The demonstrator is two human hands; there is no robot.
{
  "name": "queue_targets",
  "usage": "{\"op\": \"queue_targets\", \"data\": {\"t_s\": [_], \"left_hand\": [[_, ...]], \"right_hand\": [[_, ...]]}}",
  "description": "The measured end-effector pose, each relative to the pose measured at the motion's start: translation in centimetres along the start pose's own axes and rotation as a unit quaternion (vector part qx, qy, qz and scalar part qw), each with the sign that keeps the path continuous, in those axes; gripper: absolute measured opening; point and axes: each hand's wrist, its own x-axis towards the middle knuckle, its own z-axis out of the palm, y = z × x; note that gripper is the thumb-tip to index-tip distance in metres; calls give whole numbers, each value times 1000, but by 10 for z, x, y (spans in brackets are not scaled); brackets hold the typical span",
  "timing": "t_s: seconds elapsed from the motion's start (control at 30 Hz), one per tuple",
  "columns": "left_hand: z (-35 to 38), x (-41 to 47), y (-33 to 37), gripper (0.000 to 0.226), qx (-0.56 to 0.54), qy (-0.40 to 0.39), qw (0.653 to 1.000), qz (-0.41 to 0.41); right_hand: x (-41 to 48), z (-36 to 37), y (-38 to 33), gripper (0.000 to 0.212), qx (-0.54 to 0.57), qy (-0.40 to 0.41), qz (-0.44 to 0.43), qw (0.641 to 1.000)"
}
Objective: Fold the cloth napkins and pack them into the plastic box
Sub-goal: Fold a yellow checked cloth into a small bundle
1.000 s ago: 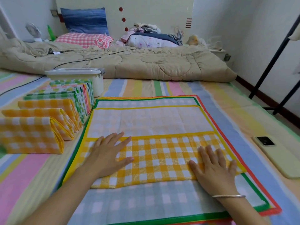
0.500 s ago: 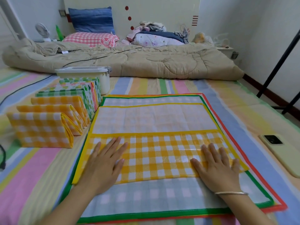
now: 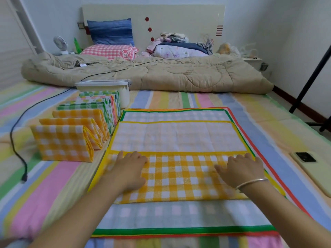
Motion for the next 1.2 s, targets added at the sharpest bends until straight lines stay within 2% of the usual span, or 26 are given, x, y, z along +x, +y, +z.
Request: {"op": "queue_targets", "data": {"t_s": [0.1,0.17,0.23,0.43,0.63,0.8,0.87,1.03,1.2], "left_hand": [[-4,3,31,63,-26,83,994,69],[-1,6,47,57,-59,104,987,107],[2,9,54,48,-68,93,986,117],[-1,32,41,45,-80,27,989,120],[-11,49,25,44,-139,-28,981,129],[-2,49,25,48,-131,-19,981,140],[-1,49,25,48,-131,-17,981,142],[0,49,27,44,-139,-8,981,133],[1,40,35,43,-108,4,986,127]], "right_hand": [[9,-8,-22,55,-4,31,-49,998],[19,-9,-39,54,17,56,-97,994],[30,-11,-57,53,44,73,-142,986],[85,-24,-109,50,72,90,-240,964],[160,-37,-142,66,32,86,-227,969],[205,-34,-144,80,-5,39,-190,981],[210,-30,-145,76,-14,41,-186,982],[201,-36,-147,58,-56,117,-190,973],[180,-56,-128,35,4,180,-202,963]]}}
